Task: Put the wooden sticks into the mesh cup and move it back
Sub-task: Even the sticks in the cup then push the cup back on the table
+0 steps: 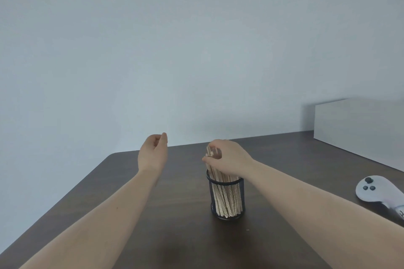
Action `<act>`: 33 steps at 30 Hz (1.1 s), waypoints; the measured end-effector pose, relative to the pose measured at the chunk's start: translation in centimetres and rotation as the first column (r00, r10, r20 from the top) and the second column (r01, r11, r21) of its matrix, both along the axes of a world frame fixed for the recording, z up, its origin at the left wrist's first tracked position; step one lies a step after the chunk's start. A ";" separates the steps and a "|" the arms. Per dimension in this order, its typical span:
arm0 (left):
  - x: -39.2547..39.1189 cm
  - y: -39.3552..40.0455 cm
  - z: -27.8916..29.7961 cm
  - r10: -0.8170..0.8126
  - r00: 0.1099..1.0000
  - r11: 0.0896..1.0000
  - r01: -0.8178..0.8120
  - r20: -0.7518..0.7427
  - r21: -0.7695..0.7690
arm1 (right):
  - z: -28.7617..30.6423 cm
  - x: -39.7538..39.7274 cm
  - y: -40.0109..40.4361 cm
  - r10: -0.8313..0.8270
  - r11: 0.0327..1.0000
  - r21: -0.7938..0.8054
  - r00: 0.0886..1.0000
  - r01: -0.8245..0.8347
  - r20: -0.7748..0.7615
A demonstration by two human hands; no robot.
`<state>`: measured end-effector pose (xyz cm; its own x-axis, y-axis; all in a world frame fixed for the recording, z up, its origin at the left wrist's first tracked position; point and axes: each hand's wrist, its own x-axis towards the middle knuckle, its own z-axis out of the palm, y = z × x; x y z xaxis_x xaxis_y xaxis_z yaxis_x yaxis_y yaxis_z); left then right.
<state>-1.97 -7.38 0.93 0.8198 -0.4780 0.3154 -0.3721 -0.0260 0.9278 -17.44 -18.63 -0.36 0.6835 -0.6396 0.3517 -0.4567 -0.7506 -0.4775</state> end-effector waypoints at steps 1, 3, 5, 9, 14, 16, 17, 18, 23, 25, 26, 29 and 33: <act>0.1 0.1 -0.3 -0.011 1.000 1.000 0.011 -0.009 0.027 | 0.0 -0.1 0.0 0.022 1.000 0.007 1.000 -0.022 0.017; 0.3 0.3 -0.6 -0.022 0.999 0.998 0.023 -0.023 0.064 | -0.1 -0.1 -0.1 0.039 0.999 0.033 0.998 -0.041 0.053; 0.3 0.4 -0.8 -0.028 0.999 0.996 0.030 -0.031 0.079 | -0.1 0.0 -0.3 0.046 0.996 0.078 0.995 -0.053 0.084; 0.0 0.6 -0.5 -0.044 0.999 0.995 0.047 -0.028 0.092 | 0.3 -0.2 0.2 0.062 0.989 0.125 0.994 -0.072 0.087; -0.3 0.7 -0.2 -0.053 0.999 0.993 0.053 -0.007 0.106 | 0.1 0.4 0.3 -0.029 0.988 0.152 0.995 0.014 0.099; -0.4 0.7 -0.2 -0.047 0.999 0.992 0.045 0.008 0.118 | 0.0 0.8 0.2 -0.066 0.992 0.115 0.993 0.055 0.099; -0.5 0.7 -0.3 -0.049 0.999 0.991 0.047 0.012 0.124 | 0.0 0.9 0.4 -0.078 0.991 0.113 0.991 0.066 0.109; -0.7 0.7 -0.3 -0.056 0.998 0.990 0.054 0.012 0.130 | -0.1 1.0 0.5 -0.088 0.991 0.113 0.988 0.074 0.125; -1.3 0.8 -1.0 -0.092 0.996 0.982 0.088 0.016 0.168 | 0.0 0.6 0.7 -0.061 0.991 0.131 0.989 0.043 0.138; -1.4 0.7 -1.2 -0.098 0.995 0.979 0.092 0.022 0.182 | 0.2 0.5 0.6 -0.069 0.995 0.072 0.994 0.063 0.088; -1.4 0.6 -1.3 -0.099 0.995 0.978 0.092 0.027 0.188 | 0.2 0.4 0.4 -0.075 0.996 0.051 0.995 0.072 0.071; -1.4 0.4 -1.6 -0.102 0.994 0.976 0.093 0.036 0.196 | 0.1 0.2 -0.2 -0.080 0.996 0.032 0.993 0.078 0.083; -1.2 0.2 -2.0 -0.108 0.994 0.974 0.099 0.033 0.204 | -0.3 0.1 -0.8 -0.074 0.997 0.001 0.995 0.074 0.071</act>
<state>-3.21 -7.17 -1.08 0.7499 -0.6172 0.2382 -0.4225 -0.1699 0.8903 -17.33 -19.47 -0.61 0.6076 -0.6869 0.3988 -0.4760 -0.7168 -0.5095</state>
